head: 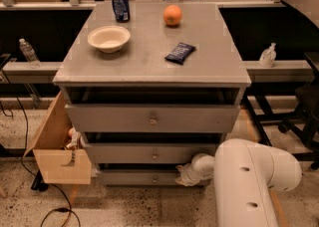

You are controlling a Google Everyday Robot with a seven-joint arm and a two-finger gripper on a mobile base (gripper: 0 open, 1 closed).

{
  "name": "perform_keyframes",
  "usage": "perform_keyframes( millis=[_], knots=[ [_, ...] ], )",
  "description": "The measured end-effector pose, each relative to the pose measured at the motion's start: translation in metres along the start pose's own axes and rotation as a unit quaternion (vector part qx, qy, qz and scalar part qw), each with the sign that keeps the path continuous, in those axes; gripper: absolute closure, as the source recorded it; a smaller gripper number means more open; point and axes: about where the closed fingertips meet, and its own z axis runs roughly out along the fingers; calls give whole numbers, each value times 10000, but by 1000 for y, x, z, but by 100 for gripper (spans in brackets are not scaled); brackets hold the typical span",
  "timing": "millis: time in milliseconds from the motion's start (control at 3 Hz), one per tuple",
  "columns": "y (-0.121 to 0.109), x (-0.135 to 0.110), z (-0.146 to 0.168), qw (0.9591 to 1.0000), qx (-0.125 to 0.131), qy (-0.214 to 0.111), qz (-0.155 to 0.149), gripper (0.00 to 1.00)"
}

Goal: Open bottom drawer

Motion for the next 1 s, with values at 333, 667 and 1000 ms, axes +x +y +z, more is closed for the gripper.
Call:
perform_keyframes(
  millis=[333, 667, 1000],
  knots=[
    [0, 0, 0, 10000, 0, 0, 0, 100],
    [0, 0, 0, 10000, 0, 0, 1, 100],
    [0, 0, 0, 10000, -1, 0, 1, 83]
  ],
)
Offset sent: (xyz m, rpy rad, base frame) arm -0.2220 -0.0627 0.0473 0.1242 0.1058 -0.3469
